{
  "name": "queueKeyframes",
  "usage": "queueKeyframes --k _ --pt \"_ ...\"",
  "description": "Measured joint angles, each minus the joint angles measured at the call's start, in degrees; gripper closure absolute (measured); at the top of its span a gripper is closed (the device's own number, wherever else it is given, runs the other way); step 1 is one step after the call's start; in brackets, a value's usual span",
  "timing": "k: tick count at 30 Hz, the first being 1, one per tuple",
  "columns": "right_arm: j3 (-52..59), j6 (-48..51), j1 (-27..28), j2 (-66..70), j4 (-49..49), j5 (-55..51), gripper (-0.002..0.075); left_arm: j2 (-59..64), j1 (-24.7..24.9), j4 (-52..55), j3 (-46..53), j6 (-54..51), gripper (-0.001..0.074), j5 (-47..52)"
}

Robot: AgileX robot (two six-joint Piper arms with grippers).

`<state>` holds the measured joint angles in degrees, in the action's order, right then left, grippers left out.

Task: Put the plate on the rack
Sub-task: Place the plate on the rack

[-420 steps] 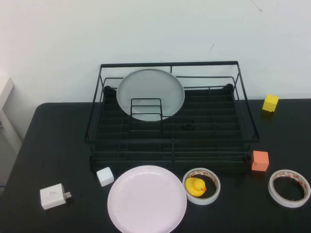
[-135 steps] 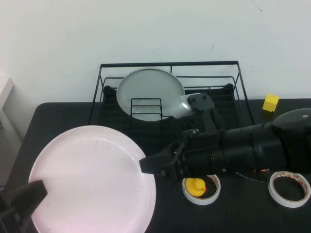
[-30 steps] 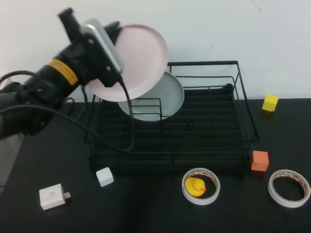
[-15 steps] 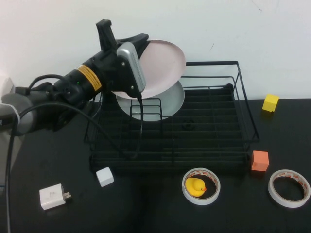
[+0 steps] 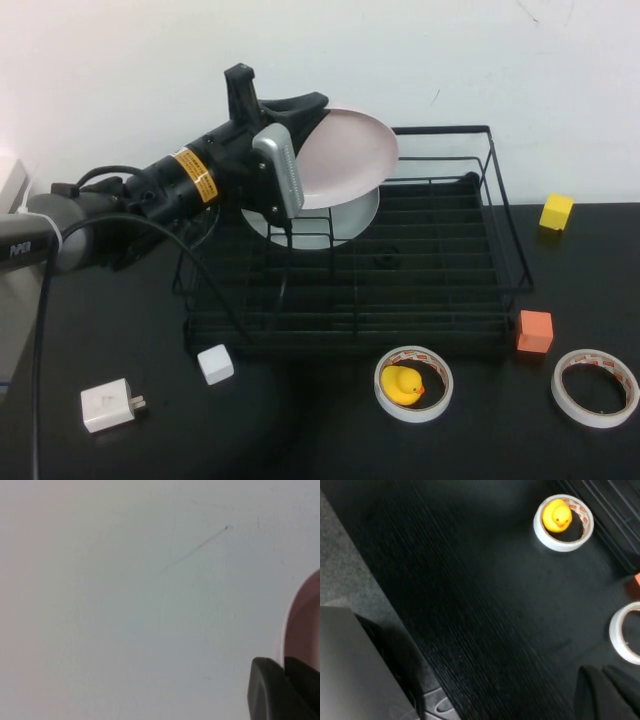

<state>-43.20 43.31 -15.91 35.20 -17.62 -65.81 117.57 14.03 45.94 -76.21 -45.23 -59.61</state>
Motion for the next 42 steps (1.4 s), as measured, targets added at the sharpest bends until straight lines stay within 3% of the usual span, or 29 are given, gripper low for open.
queueKeyframes --k 29,32,38,42 --pt "0.12 -1.37 0.0 0.0 3.36 2.74 0.0726 8.22 -2.77 2.35 -5.16 2.49 0.0725 2.25" --pt "0.12 -1.37 0.0 0.0 3.36 3.05 0.0727 8.22 -2.77 2.14 -5.16 3.48 0.0659 3.36" --pt "0.12 -1.37 0.0 0.0 3.01 3.73 0.0727 8.22 -2.77 2.14 -5.16 8.12 0.0273 4.2" --pt "0.12 -1.37 0.0 0.0 1.38 4.14 0.0727 8.22 -2.77 2.14 -5.2 11.81 0.0155 4.2"
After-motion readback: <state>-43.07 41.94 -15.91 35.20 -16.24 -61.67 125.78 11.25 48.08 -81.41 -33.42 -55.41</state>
